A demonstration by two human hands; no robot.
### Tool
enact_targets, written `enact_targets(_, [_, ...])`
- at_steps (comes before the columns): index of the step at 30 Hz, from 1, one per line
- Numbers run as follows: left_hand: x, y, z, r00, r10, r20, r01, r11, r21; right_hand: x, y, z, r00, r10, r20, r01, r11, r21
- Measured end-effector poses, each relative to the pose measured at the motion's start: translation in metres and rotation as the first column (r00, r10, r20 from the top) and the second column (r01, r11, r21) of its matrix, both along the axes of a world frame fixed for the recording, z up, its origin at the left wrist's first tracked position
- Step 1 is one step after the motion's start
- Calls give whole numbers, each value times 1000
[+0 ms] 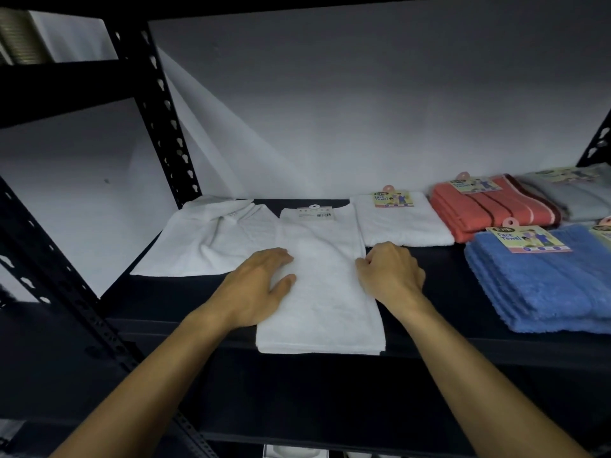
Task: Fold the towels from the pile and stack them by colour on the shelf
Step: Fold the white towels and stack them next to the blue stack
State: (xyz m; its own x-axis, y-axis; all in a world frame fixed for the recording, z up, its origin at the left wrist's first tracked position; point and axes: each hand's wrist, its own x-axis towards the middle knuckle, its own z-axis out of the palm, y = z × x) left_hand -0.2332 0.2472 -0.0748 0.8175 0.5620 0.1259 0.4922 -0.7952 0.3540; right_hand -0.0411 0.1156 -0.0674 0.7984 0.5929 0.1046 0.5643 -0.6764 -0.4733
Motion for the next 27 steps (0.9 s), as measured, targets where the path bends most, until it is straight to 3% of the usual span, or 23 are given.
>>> enact_targets(6, [0,0,-12,999,50,13,-49,998,-39,-9,7,2,997,-48,61,49,999,-24])
enact_targets(15, [0,-3,-14,996,85,39,-82,995,-63,-9,13,14,969,-100,-225,100,995,-9])
enact_targets(27, [-2,0,-15,982,125,142,-100,980,-173,-6,12,-1,975,-88,-205,113,987,113])
